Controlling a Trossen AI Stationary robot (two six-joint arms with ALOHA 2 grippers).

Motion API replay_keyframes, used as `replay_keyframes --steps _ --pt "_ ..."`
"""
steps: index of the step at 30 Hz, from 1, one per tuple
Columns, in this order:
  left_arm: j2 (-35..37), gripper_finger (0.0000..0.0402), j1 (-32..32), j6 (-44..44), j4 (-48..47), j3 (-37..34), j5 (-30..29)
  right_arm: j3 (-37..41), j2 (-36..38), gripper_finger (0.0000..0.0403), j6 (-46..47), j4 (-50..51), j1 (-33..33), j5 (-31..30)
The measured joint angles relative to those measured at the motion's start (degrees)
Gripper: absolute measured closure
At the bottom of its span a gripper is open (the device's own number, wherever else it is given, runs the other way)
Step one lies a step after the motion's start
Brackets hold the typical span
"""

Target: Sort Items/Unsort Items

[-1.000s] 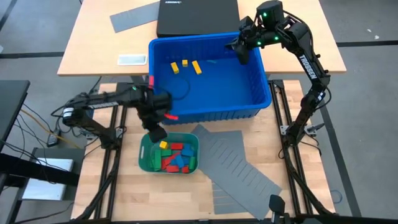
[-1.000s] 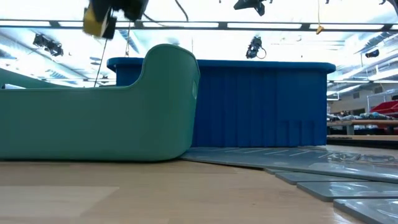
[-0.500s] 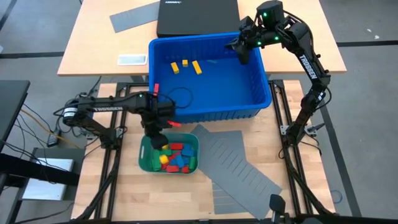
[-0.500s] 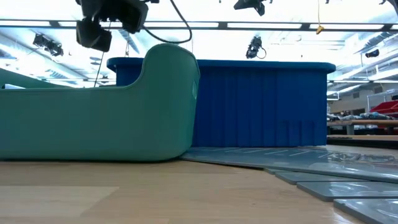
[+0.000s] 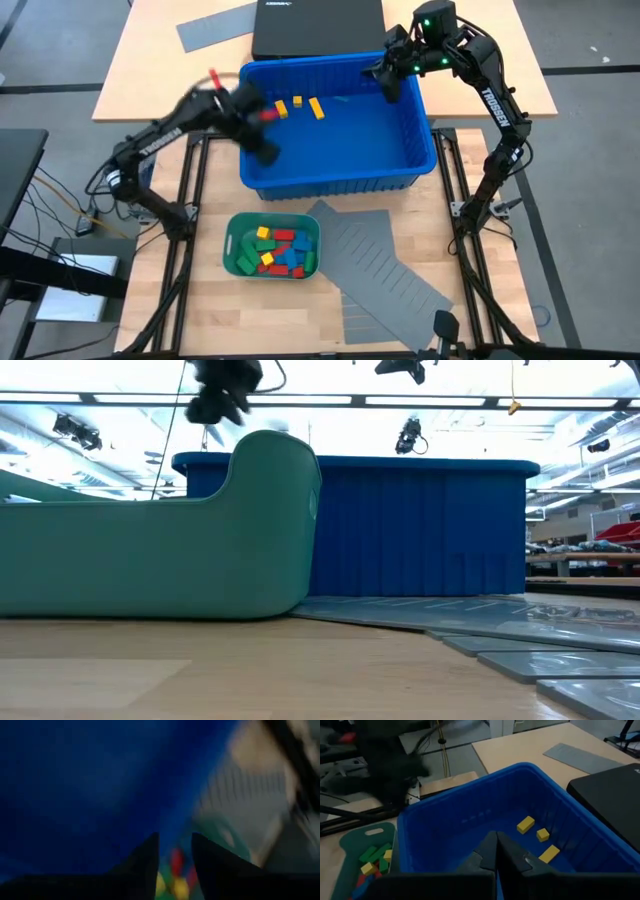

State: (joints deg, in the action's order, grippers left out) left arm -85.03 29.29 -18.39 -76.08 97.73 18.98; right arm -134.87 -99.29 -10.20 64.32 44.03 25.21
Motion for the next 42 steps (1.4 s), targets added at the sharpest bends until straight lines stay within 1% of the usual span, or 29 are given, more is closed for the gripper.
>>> replay_keyframes --steps 3,6,9,12,15,17,22,26,28,32,35,42 --pt "-2.46 0.0304 5.66 -0.29 7.34 3.22 -4.71 0.00 0.00 0.0399 0.04 -0.35 0.00 -0.02" --pt "-5.98 0.0319 9.50 -0.72 15.48 5.79 -7.98 0.00 0.00 0.0398 0.07 -0.39 0.00 -0.02" --pt "-10.24 0.0322 12.28 -1.53 21.64 8.09 -11.77 0.00 0.00 0.0401 1.02 -0.40 0.00 -0.02" --pt "-15.16 0.0311 14.81 -2.21 25.65 9.90 -12.09 0.00 0.00 0.0401 2.08 -0.40 -0.04 -0.02" --pt "-20.81 0.0291 16.42 -5.53 26.71 11.56 -11.80 0.00 0.00 0.0399 2.61 -0.40 -0.05 -0.02" --pt "-24.28 0.0276 17.16 -5.87 26.53 12.31 -12.25 0.00 0.00 0.0398 2.60 -0.37 -0.07 -0.02" --pt "-30.78 0.0239 18.38 -5.05 26.63 12.82 -21.80 0.00 0.00 0.0401 2.60 -0.37 -0.07 -0.02" --pt "-34.68 0.0216 18.98 -4.92 25.86 12.84 -23.68 0.00 0.00 0.0398 2.60 -0.35 -0.07 -0.02" --pt "-36.21 0.0207 19.09 -4.88 26.04 12.84 -24.27 0.00 0.00 0.0398 2.58 -0.33 -0.07 -0.01" --pt "-38.31 0.0193 19.31 -4.73 27.27 12.84 -29.28 0.00 0.00 0.0401 2.58 -0.33 -0.07 -0.01" --pt "-39.27 0.0184 19.61 -4.82 27.53 12.95 -31.80 0.00 0.00 0.0401 2.58 -0.32 -0.07 0.00" --pt "-41.64 0.0173 20.90 -5.03 31.19 12.99 -33.09 0.00 0.02 0.0400 2.56 -0.22 -0.07 0.39"
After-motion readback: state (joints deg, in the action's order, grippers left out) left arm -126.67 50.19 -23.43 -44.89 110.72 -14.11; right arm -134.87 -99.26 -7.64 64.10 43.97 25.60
